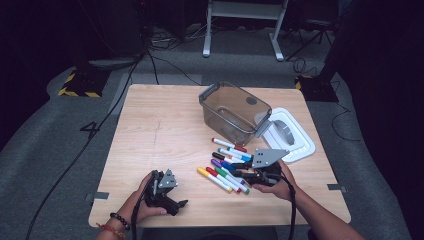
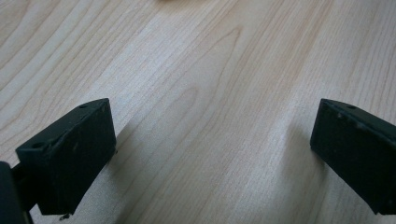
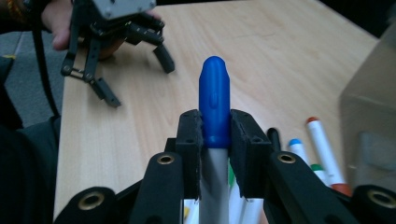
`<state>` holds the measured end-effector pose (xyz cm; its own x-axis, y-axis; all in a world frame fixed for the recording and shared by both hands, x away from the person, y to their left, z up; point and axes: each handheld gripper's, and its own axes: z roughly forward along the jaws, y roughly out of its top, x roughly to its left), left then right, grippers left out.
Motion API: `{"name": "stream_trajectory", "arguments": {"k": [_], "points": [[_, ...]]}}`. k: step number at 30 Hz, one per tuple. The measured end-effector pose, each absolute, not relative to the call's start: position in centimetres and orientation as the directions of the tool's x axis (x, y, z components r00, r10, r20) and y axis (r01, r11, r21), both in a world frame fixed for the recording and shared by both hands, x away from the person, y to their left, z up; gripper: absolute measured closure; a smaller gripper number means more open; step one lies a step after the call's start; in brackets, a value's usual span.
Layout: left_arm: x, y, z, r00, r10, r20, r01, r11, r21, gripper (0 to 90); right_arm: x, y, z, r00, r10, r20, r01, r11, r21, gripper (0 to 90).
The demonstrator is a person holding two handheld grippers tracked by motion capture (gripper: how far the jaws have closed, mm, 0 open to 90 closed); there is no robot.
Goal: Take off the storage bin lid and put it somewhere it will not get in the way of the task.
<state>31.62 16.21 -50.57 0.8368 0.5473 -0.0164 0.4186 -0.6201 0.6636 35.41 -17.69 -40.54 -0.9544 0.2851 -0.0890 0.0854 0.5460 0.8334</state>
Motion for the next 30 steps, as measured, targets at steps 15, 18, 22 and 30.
{"name": "stream_trajectory", "arguments": {"k": [15,18,22,30], "points": [[31.6,16.2,-50.6,0.837,0.547,-0.017,0.419,-0.62,0.663,0.4,37.2,-20.2,-35.3,-0.909,0.391,-0.146,0.072,0.492,0.867,74.5],[31.6,16.2,-50.6,0.836,0.549,-0.017,0.421,-0.62,0.662,0.4,37.5,-20.4,-34.3,-0.901,0.401,-0.166,0.053,0.483,0.874,74.5],[31.6,16.2,-50.6,0.836,0.548,-0.016,0.42,-0.621,0.662,0.4,38.1,-20.6,-33.5,-0.89,0.42,-0.179,0.048,0.476,0.878,74.5],[31.6,16.2,-50.6,0.836,0.549,-0.017,0.421,-0.62,0.662,0.4,40.4,-20.5,-32.6,-0.871,0.456,-0.181,0.068,0.477,0.876,74.5]]}}
